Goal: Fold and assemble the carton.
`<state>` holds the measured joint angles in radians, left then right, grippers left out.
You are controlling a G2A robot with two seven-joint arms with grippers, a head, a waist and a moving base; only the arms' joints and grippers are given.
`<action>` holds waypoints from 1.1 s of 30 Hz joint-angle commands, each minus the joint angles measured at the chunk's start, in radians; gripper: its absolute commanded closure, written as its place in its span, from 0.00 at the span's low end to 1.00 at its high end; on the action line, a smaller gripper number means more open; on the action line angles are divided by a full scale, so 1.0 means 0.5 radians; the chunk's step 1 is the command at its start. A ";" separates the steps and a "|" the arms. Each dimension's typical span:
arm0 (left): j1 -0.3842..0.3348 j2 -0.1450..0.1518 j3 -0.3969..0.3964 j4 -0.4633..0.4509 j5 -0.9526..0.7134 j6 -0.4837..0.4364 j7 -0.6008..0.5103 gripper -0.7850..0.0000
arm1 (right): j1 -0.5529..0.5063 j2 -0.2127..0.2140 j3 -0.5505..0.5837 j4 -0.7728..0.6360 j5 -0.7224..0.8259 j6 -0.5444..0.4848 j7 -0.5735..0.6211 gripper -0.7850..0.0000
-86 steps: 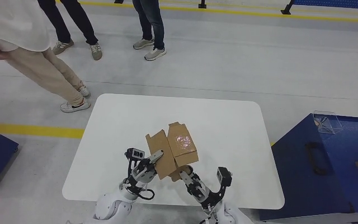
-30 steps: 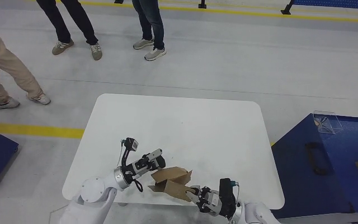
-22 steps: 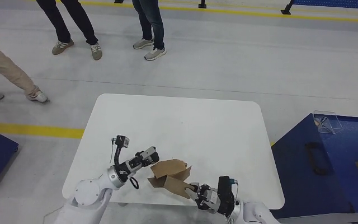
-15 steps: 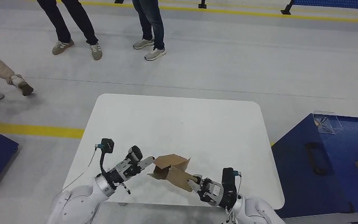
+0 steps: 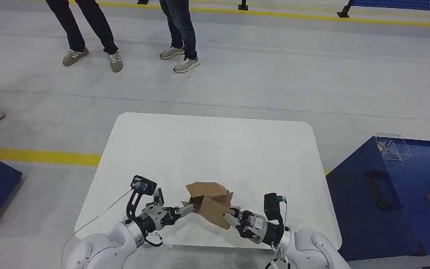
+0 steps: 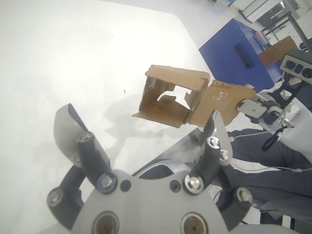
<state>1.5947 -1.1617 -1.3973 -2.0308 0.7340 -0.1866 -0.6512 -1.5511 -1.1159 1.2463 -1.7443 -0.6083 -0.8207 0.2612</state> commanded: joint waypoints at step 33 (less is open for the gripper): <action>-0.224 0.017 0.144 0.175 -0.327 0.032 -0.290 0.00 | -0.019 0.078 0.031 -0.110 0.328 -0.179 0.227 1.00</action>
<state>1.4813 -1.1539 -1.3240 -1.9440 0.5760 -0.1664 -0.7960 -1.5616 -1.0777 1.2628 -1.8008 -0.4461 -0.9085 0.3700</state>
